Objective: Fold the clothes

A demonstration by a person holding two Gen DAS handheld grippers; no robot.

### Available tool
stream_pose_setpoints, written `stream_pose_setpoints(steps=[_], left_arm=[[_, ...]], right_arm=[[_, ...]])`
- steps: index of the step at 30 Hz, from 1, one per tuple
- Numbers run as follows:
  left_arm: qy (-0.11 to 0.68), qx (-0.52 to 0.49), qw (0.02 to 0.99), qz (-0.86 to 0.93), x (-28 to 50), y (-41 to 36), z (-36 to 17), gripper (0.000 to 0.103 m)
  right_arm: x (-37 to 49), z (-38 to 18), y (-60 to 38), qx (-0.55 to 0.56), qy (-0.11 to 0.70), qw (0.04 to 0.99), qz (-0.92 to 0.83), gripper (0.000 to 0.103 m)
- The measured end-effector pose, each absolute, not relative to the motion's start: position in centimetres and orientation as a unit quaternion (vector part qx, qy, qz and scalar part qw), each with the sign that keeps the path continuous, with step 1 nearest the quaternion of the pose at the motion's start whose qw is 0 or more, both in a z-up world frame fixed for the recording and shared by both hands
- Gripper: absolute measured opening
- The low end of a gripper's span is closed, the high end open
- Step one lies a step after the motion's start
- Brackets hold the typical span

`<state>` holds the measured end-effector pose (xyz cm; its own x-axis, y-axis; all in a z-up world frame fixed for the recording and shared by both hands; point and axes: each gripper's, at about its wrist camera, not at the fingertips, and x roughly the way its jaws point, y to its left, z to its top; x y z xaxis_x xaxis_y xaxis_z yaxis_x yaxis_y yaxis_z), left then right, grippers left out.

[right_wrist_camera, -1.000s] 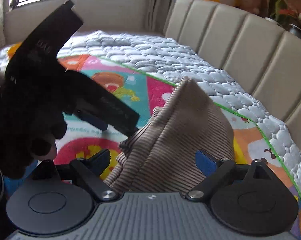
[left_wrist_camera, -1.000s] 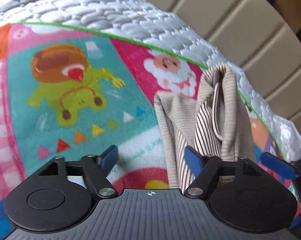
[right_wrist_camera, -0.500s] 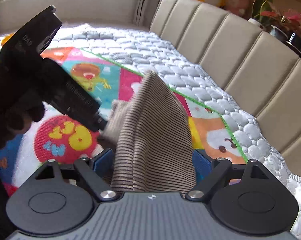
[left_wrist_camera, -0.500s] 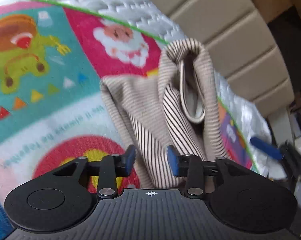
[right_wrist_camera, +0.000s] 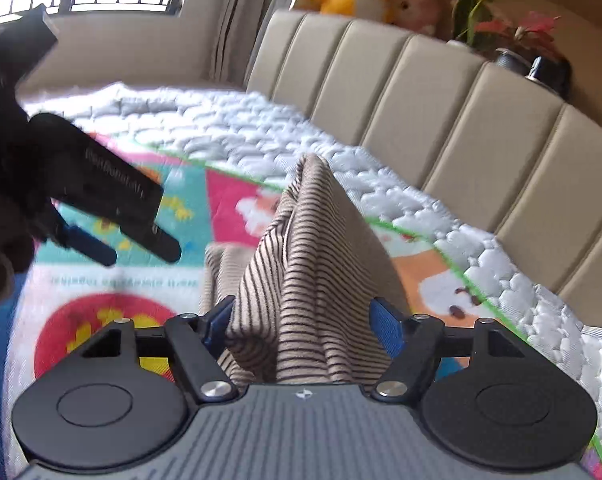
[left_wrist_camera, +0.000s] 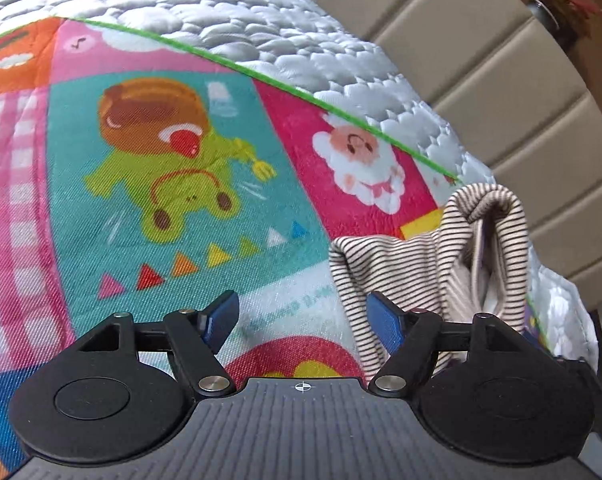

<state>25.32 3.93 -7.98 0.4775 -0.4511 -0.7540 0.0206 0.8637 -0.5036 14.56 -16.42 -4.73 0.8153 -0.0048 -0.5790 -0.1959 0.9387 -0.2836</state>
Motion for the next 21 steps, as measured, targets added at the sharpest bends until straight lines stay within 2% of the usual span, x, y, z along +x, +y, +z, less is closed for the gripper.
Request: stream_pose_setpoints(steps=[4,7,8,9,10,11,12,13,16,18,19,21], left_arm=[[0.493,-0.221,0.827,-0.157,25.3,3.0,-8.5,0.076],[0.492,-0.226,0.822,-0.178,24.9,1.9,-8.9,0.071],[0.49,-0.233,0.818,-0.192,24.8,1.6,-9.0,0.065],[0.491,-0.242,0.81,-0.21,24.8,1.2,-9.1,0.061],[0.492,-0.251,0.802,-0.228,24.8,0.8,-9.2,0.052],[0.497,-0.257,0.792,-0.247,24.9,0.2,-9.5,0.042],[0.503,-0.254,0.785,-0.259,24.9,-0.4,-9.7,0.039],[0.508,-0.251,0.778,-0.27,24.9,-1.0,-10.0,0.034],[0.516,-0.228,0.778,-0.277,24.8,-2.2,-10.7,0.034],[0.522,-0.234,0.772,-0.278,25.1,-2.1,-11.0,0.034],[0.526,-0.242,0.768,-0.275,25.5,-1.5,-11.0,0.025],[0.515,-0.252,0.781,-0.246,25.9,0.5,-10.1,0.025]], right_arm=[[15.5,-7.4,-15.9,-0.25,0.303,0.918,0.053,0.076],[16.0,-8.2,-15.8,-0.278,0.284,0.915,0.061,0.077],[16.0,-7.6,-16.0,-0.276,0.276,0.918,0.066,0.074],[15.9,-6.9,-16.4,-0.276,0.269,0.92,0.073,0.058],[15.8,-6.2,-16.9,-0.277,0.264,0.92,0.082,0.04],[15.9,-5.4,-17.4,-0.282,0.267,0.917,0.093,0.034],[15.9,-4.7,-18.0,-0.286,0.269,0.914,0.105,0.029],[15.9,-3.9,-18.5,-0.29,0.271,0.91,0.118,0.026],[13.9,-1.4,-17.6,-0.335,0.259,0.887,0.185,0.025],[13.7,-3.1,-16.1,-0.368,0.268,0.869,0.194,0.025],[13.6,-3.9,-15.4,-0.384,0.273,0.86,0.198,0.027],[13.4,-5.5,-13.9,-0.416,0.281,0.84,0.207,0.028]])
